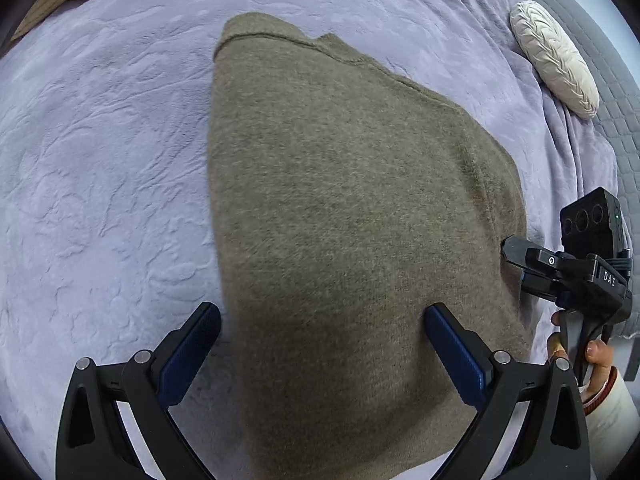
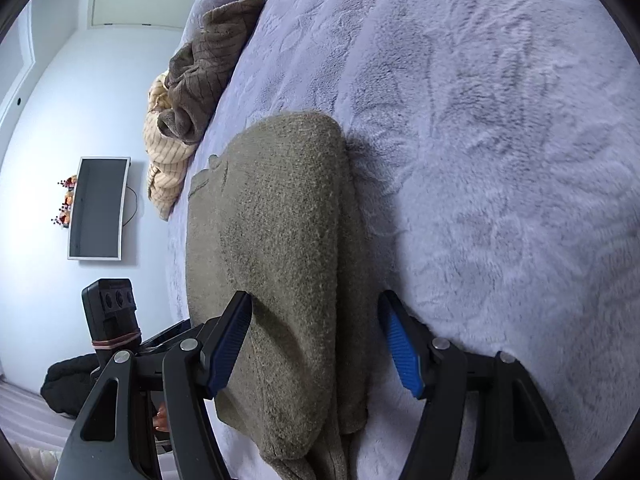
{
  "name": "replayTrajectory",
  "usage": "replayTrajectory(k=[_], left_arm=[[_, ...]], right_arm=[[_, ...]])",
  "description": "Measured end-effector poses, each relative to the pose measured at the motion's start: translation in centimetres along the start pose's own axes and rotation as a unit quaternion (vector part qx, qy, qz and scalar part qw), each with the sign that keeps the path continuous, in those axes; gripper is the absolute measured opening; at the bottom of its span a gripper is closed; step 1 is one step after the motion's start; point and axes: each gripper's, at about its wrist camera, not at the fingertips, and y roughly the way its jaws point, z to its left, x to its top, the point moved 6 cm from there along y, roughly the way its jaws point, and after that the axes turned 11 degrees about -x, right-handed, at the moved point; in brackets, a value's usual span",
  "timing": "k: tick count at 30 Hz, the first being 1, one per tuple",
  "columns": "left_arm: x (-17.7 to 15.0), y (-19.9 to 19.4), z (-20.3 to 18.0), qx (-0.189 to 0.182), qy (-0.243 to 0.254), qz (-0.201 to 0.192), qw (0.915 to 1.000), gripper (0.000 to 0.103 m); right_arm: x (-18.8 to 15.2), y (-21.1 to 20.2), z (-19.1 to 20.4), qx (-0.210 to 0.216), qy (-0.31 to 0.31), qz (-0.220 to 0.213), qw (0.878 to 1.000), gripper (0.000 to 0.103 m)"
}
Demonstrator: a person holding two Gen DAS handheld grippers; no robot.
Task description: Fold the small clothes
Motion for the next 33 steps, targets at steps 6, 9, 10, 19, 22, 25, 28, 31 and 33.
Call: replayTrajectory(k=[6, 9, 10, 19, 22, 25, 28, 31, 33], left_arm=[[1.6, 1.8, -0.2, -0.034, -0.016, -0.003, 0.9993, 0.102], [1.9, 2.5, 0.2, -0.045, -0.019, 0.000, 0.9988, 0.102], [1.9, 2.6, 0.3, -0.045, -0.018, 0.000, 0.9988, 0.102], [2.1, 2.8, -0.7, -0.033, -0.010, -0.014, 0.9993, 0.102], [2.2, 2.7, -1.0, -0.030, -0.012, -0.023, 0.9992, 0.100], [2.0, 2.1, -1.4, -0.032, -0.002, -0.029, 0.9991, 0.086], [1.6, 0.8, -1.9, -0.026, 0.023, -0.032, 0.9989, 0.062], [1.5, -0.2, -2.2, -0.024, 0.036, -0.034, 0.9985, 0.051], [1.6, -0.7, -2.3, -0.029, 0.032, -0.038, 0.9984, 0.051]], right_arm=[[0.5, 1.6, 2.4, 0.018, -0.042, 0.023, 0.999, 0.072], [0.8, 2.8, 2.6, 0.016, -0.048, 0.032, 0.998, 0.072], [0.9, 3.1, 2.5, 0.018, -0.046, 0.034, 0.998, 0.072], [0.5, 3.0, 2.2, 0.020, -0.047, 0.037, 0.998, 0.072], [0.8, 3.1, 2.2, 0.021, -0.045, 0.020, 0.999, 0.072], [0.6, 3.0, 2.2, 0.017, -0.040, 0.019, 0.999, 0.054], [0.0, 2.4, 2.6, 0.039, -0.030, 0.016, 0.999, 0.040], [-0.3, 2.0, 3.1, 0.059, -0.015, 0.012, 0.998, 0.036], [-0.4, 1.8, 3.2, 0.080, 0.001, 0.013, 0.997, 0.036]])
